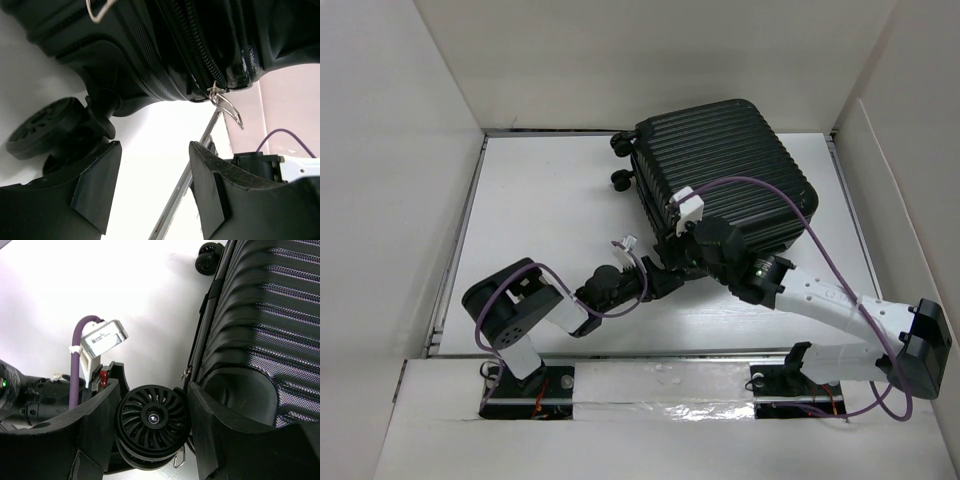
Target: Pack the luggage
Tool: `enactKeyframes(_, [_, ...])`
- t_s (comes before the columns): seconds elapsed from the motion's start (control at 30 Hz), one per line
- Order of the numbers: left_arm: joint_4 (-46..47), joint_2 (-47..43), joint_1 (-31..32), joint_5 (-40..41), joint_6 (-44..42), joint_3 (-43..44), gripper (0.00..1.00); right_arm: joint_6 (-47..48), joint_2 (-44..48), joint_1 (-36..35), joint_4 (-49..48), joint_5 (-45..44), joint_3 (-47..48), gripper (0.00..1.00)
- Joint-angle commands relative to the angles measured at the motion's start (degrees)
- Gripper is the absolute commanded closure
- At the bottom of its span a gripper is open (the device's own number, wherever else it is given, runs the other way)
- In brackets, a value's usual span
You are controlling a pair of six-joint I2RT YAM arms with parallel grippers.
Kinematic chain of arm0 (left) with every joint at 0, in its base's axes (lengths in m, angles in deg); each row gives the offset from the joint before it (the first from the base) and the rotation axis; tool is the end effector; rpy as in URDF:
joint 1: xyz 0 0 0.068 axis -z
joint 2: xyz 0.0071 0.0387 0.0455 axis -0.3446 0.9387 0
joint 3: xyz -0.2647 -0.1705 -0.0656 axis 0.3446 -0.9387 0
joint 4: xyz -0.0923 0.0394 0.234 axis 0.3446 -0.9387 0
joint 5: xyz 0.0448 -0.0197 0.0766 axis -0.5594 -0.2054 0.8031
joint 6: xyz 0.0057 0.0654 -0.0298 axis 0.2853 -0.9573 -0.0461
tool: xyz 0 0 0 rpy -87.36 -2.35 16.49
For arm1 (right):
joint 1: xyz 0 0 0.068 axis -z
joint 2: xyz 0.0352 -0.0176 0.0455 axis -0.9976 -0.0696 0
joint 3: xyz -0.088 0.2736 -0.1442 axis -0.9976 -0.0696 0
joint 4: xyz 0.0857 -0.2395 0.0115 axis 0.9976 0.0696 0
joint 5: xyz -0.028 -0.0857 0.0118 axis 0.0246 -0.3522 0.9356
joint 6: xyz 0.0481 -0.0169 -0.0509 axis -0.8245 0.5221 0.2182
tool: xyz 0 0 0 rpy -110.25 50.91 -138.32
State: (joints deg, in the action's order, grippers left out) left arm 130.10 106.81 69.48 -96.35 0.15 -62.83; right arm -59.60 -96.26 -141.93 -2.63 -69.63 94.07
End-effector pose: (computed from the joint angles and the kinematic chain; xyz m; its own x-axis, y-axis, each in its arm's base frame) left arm 0.1820 -0.2291 0.2026 -0.7375 -0.3915 -0.5503 0.4566 0.3113 -0.8334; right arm 0.1691 0.2175 0.3636 -0.2558 -0.2076 -0.9442 -0.6053 0.7959 -0.0110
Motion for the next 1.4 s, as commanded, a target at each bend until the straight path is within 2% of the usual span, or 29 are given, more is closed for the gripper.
enactKeyframes(0.0, [27.54,0.86,1.39,4.19,2.27,-0.70,0.46,0.66,0.99,0.46,-2.88,0.75,-0.77,0.81])
enactKeyframes(0.43, [29.76,-3.00,2.62,6.04,2.27,-1.94,0.53,0.66,1.34,0.46,-3.05,0.66,-1.21,0.81])
enactKeyframes(0.73, [19.22,-10.29,2.62,8.85,-0.55,2.01,0.53,0.84,1.78,0.46,-3.14,0.75,-1.39,0.81])
enactKeyframes(0.97, [14.73,-9.33,2.62,9.20,-0.37,5.44,0.53,0.75,2.13,0.99,-2.70,0.14,-1.65,0.81])
enactKeyframes(1.13, [12.71,-9.59,2.62,9.73,-0.37,6.50,0.56,0.84,2.57,0.99,-2.97,0.49,-1.92,0.82])
enactKeyframes(1.23, [11.57,-9.68,2.62,10.08,-1.34,7.82,0.63,0.66,3.01,0.99,-2.61,0.31,-2.18,0.83])
enactKeyframes(1.37, [9.90,-8.45,2.62,9.38,-2.66,10.19,0.63,1.45,4.24,0.99,-2.35,2.60,-2.97,0.84])
